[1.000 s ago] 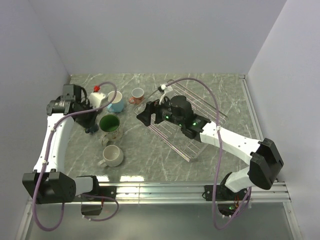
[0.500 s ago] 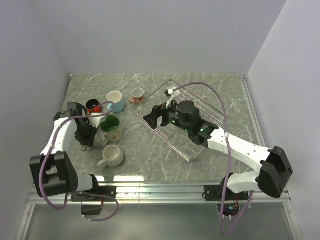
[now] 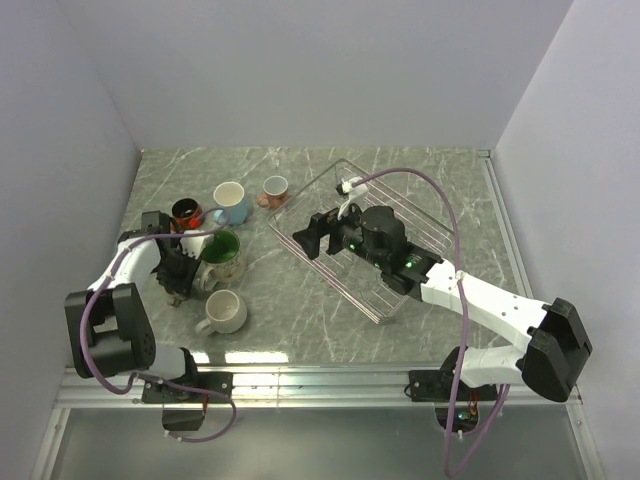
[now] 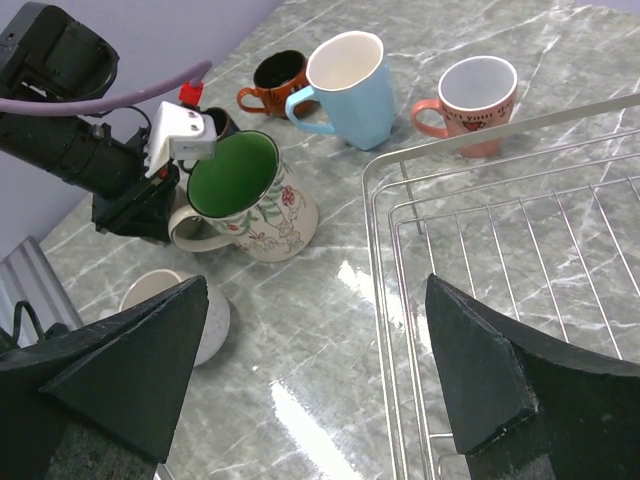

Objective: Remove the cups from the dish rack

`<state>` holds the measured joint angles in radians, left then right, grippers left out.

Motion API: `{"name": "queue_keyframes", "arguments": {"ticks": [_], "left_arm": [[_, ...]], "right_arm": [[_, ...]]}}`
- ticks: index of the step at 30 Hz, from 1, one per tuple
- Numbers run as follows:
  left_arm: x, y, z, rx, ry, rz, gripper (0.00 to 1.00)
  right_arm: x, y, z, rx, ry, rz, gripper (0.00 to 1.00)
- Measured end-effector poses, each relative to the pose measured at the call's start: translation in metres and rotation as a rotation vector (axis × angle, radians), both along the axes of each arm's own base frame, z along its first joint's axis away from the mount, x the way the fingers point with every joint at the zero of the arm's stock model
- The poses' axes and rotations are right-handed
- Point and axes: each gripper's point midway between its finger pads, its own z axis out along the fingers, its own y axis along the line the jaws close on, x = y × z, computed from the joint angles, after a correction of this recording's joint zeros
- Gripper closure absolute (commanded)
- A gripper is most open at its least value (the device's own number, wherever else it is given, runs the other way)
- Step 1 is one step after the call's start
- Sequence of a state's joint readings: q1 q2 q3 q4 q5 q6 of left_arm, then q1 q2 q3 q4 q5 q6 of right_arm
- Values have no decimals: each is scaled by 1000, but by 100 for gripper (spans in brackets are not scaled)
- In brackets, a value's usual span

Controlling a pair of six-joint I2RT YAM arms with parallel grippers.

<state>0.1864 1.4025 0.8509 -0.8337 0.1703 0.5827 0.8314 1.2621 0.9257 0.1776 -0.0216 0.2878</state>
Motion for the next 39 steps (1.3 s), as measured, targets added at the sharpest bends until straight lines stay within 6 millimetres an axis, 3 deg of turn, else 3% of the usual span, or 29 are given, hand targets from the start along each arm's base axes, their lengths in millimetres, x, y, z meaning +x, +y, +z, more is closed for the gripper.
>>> {"name": "queue_keyframes", "arguments": {"ticks": [4,9,14,17,21,23,27,31,33,36,39], "left_arm": [[4,0,-2,0,-9,3,69],[5,-1,-4,-10,-6,2,56],[3,-3,4,-21,6,11,50],[10,-2,22,-18,-34,23,48],[23,-3,63,-15,-143,53,47],[29,-1,86,-10,-219,89,40],[39,17,133,28,-396,223,36],[38,70,158,100,-502,459,37],[34,103,156,130,-509,596,37],[23,142,144,177,-507,754,36],[15,151,126,191,-487,819,36]], "right_arm": [[0,-1,0,-2,-3,-3,4],[1,-3,1,-8,-10,-14,5],[2,-7,4,-14,-19,-27,4],[2,-11,6,-16,-25,-39,4],[8,-22,6,-41,-16,-95,3],[16,-32,4,-57,-1,-143,3],[41,-73,3,-55,42,-288,3],[62,-141,7,6,87,-497,3],[63,-179,7,38,95,-616,3],[54,-217,1,67,105,-728,1],[45,-242,-13,73,121,-808,0]]}}
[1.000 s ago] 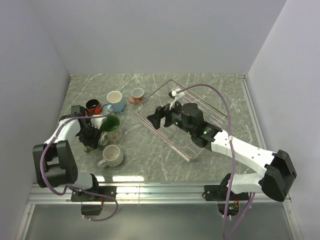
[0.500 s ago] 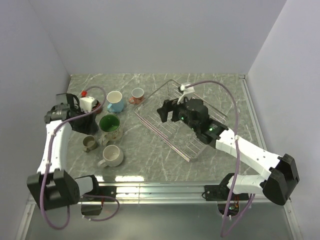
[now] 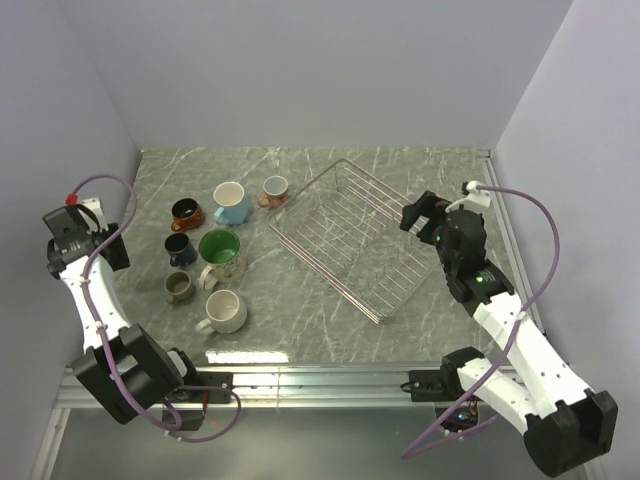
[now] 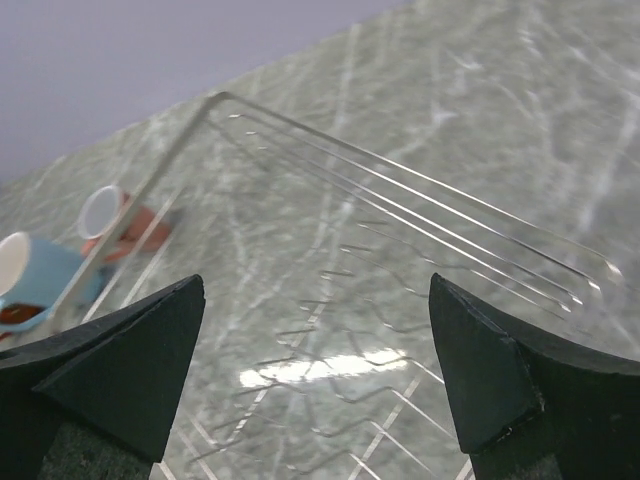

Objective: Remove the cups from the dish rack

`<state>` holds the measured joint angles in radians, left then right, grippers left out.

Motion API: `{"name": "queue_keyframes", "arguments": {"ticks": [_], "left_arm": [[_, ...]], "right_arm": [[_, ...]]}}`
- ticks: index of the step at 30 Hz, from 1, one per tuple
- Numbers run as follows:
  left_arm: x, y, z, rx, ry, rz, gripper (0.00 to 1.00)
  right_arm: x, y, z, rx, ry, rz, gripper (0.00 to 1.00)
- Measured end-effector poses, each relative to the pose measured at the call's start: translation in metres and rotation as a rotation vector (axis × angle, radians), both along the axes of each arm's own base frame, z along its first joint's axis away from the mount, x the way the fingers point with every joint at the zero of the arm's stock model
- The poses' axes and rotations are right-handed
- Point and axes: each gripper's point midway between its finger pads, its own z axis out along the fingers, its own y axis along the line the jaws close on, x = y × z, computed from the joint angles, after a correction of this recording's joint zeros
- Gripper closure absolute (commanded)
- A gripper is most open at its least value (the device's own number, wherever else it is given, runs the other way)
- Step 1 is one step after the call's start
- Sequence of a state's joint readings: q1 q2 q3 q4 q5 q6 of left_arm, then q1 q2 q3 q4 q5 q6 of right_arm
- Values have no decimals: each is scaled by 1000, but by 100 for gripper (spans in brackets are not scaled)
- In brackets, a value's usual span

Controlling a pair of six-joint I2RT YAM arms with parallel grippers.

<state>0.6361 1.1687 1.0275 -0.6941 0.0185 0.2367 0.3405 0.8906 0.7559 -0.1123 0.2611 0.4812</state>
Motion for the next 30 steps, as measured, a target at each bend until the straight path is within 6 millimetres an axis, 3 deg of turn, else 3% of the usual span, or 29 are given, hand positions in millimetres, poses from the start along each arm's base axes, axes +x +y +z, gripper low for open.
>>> {"name": "queue_keyframes", "arguments": {"ticks": [4,9,30], "left_arm": [[-8,3,-26,-3,34,56,36],[-14,6,-43,-1,45,106,37],[-7,1,-45,-6,-8,77,36]], "right_arm": [[-7,-19,-21,-17,43,-52,0],[-10,-20,-30,-20,65,-53,0],[-13,-7,-32,20,23,19,1]]}}
